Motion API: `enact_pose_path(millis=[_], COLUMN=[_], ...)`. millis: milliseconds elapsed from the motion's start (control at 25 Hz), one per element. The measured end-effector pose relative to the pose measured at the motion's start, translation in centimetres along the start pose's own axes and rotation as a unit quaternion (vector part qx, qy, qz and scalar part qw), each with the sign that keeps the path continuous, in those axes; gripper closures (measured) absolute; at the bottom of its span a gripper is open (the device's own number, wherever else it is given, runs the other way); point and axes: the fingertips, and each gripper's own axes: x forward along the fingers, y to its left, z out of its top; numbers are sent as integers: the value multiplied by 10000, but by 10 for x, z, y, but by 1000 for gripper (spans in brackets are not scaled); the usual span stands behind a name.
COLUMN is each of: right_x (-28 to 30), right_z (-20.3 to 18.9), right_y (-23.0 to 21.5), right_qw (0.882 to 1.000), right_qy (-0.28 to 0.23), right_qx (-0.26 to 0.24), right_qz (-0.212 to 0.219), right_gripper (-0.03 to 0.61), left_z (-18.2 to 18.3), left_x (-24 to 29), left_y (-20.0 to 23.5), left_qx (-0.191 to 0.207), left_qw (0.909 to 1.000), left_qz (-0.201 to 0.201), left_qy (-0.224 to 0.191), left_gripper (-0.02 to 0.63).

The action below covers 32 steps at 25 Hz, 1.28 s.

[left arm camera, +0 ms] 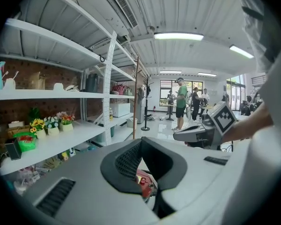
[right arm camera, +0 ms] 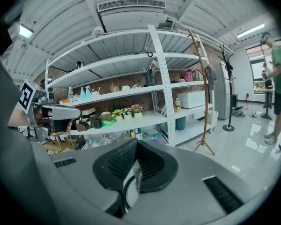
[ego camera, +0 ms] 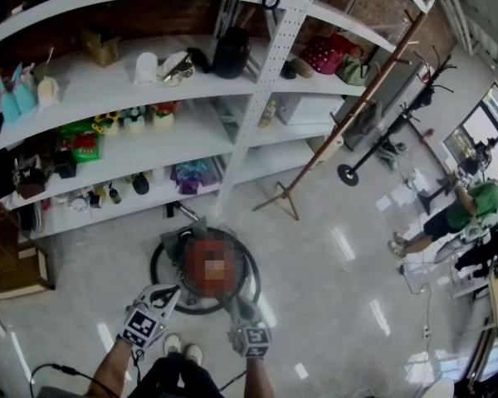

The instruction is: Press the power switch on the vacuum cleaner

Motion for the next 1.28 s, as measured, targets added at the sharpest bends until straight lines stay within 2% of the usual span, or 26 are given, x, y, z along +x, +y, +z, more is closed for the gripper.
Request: enact_pose_path(millis=[600,920,1280], right_x=[-44,-67,-88], right_z=[50,60,73], right_y=[33,33,35], right_qw=[9996,9993,9993], right_qy=[-210,-348,-251], right_qx=[-37,13,-231], right_qz=[157,161,137], right_gripper=[569,568,568], left_z=[39,56,73], left_x=[-34,-47,-57], left_y=[-20,-26,-31], left_qx=[66,128,258], left_qw=[9999,9997,9992], left_qz=[-5,105,146], left_qy=[-80,-169,-253], left_gripper=[620,620,620])
